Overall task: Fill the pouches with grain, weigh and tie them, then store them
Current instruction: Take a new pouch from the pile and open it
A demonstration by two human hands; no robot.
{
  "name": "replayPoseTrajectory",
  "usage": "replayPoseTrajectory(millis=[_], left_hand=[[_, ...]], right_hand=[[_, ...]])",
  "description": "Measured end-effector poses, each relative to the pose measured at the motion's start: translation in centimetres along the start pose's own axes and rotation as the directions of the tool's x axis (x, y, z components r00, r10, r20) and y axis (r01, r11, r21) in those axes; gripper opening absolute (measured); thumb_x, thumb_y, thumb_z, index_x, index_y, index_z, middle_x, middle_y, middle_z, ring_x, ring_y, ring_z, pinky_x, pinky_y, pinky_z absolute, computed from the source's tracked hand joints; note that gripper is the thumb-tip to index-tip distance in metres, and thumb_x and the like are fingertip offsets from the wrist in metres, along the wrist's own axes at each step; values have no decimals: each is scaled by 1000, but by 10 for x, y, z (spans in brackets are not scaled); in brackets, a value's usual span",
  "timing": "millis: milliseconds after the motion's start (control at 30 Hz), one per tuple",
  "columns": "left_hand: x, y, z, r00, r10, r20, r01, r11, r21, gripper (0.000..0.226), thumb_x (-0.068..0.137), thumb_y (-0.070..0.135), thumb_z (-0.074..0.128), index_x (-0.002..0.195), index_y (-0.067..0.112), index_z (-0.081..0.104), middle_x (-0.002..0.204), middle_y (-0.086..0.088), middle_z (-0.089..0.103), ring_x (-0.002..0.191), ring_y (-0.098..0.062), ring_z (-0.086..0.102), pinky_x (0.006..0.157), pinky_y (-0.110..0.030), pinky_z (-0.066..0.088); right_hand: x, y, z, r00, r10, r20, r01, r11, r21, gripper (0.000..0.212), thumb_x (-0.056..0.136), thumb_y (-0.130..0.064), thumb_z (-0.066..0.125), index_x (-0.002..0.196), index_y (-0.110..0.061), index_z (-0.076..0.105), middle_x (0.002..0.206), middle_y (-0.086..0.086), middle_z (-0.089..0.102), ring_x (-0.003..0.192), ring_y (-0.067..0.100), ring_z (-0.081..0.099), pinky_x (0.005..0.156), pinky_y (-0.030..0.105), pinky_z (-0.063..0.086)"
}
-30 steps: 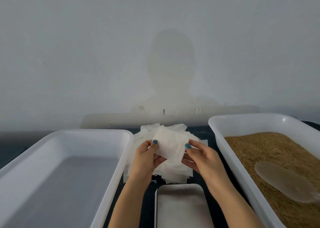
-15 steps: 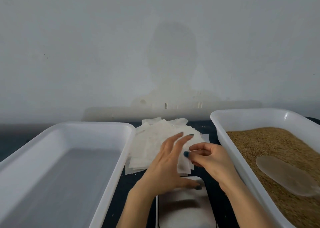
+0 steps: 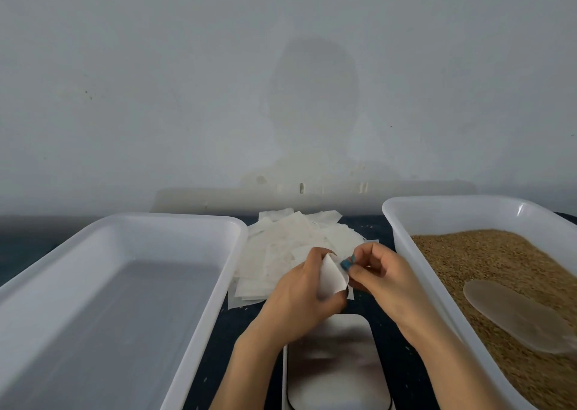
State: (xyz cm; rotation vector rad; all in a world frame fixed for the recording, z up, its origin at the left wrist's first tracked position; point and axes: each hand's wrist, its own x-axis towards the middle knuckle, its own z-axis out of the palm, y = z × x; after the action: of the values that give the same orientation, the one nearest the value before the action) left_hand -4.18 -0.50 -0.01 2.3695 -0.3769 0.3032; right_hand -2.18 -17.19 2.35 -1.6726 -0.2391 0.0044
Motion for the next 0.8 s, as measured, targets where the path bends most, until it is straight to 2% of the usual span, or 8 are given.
replayPoseTrajectory(millis=[67,133,267,433,600,700,767,800], left_hand=[[0,0,-4,1000,-1,-11,2,1000,15,49,84,45,64,117,43,27,104,14,54,87,-10,58,73,-18,51],[-1,2,-6,999,33,-20,-31,998,61,50,84,43,65,120,37,30,105,13,53,85,-9,56,71,-15,47],[-2,9,-5,995,104,-7,-98,959,265,52,85,43,63,127,25,37,117,5,59,82,-12,55,63,-11,34],[-4,11,-2,986,157,-55,-127,922,366,58,84,47,63,130,18,42,120,3,56,91,-19,61,74,-22,38],[-5,11,-2,973,200,-113,-156,935,318,57,81,50,69,120,14,48,110,2,54,85,-13,56,74,-20,39],[-5,12,-2,972,213,-95,-181,946,270,57,80,49,71,119,15,46,110,3,51,85,-6,45,78,-17,33],[-5,15,-2,971,227,-73,-201,944,260,55,79,47,72,117,16,46,109,3,53,87,-8,48,80,-17,33],[-4,15,-2,973,222,-66,-200,948,246,54,79,46,73,116,16,47,108,4,55,88,-9,51,79,-17,33]], right_hand=[[-1,-1,-1,996,-91,-21,86,980,-178,28,89,3,64,80,-23,66,79,-12,71,77,8,69,68,22,58],[-5,-4,0,986,-166,-1,156,928,-339,29,87,-9,70,83,-37,68,84,-23,68,80,1,66,67,16,53],[-9,-8,1,976,-213,52,200,768,-608,20,84,-30,77,87,-48,69,87,-18,57,74,3,59,63,11,41],[-15,-15,-1,952,-240,193,307,701,-644,23,87,-19,75,95,-40,76,90,-19,64,90,2,54,76,19,44],[-18,-19,0,955,-210,211,292,794,-533,31,86,-16,76,97,-45,73,86,-27,73,90,-7,66,86,18,50],[-24,-24,-2,946,-196,259,306,806,-507,37,88,-17,74,96,-52,68,86,-34,71,91,-14,65,82,8,47],[-28,-32,-5,939,-168,301,324,725,-607,25,92,-26,69,98,-50,69,85,-27,71,88,-7,66,72,9,48],[-29,-37,-7,932,-161,324,352,613,-708,15,94,-34,64,95,-49,68,83,-19,68,83,1,65,65,13,46]])
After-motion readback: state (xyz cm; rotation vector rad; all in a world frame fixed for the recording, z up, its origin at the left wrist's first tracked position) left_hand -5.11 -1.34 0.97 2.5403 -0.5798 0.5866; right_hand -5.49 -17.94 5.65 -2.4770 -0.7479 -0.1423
